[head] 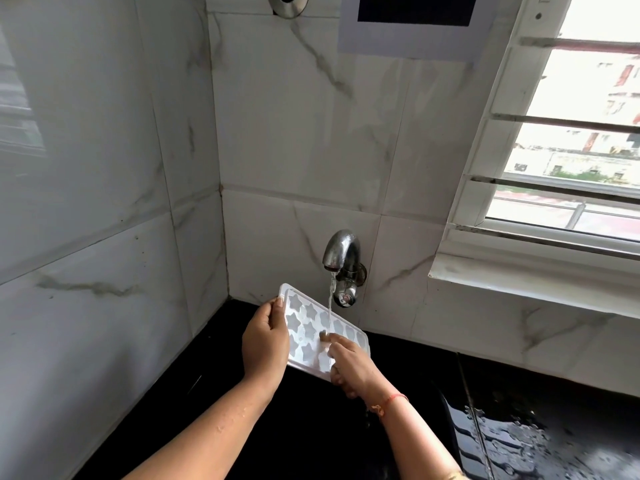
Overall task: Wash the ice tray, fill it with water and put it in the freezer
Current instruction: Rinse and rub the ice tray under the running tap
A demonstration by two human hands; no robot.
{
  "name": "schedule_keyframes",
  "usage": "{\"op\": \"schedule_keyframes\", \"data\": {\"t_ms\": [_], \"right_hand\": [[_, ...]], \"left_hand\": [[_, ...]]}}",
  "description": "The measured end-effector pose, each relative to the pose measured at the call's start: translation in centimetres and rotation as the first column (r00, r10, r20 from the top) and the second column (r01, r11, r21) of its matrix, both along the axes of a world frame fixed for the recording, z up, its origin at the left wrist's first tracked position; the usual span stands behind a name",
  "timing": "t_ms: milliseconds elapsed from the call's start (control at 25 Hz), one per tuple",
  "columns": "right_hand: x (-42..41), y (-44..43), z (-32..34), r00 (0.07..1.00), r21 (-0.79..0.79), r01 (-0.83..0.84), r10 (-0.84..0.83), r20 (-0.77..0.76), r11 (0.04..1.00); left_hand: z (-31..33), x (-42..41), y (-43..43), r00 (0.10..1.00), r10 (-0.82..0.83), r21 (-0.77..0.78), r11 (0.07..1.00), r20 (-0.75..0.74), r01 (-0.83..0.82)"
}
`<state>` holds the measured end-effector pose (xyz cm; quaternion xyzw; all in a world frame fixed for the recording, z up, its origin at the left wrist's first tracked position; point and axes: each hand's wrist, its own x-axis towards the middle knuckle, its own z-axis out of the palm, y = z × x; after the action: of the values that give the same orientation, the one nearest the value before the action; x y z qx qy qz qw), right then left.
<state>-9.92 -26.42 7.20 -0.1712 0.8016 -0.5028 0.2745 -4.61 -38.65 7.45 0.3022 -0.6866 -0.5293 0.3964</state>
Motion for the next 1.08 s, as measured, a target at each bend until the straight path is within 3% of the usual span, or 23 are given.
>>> {"op": "schedule_keyframes", "data": {"t_ms": [640, 1080], "right_hand": [[-0.36, 0.87, -0.14, 0.999, 0.070, -0.043, 0.044, -0.009, 0.997], [-0.91, 0.48, 0.08, 1.000, 0.029, -0.024, 0.024, -0.009, 0.999]], "left_hand": [[0.38, 0.06, -0.44, 1.000, -0.007, 0.034, 0.999, 0.004, 0.007], [0.55, 0.15, -0.19, 1.000, -0.008, 0.016, 1.000, -0.013, 0.008]]}}
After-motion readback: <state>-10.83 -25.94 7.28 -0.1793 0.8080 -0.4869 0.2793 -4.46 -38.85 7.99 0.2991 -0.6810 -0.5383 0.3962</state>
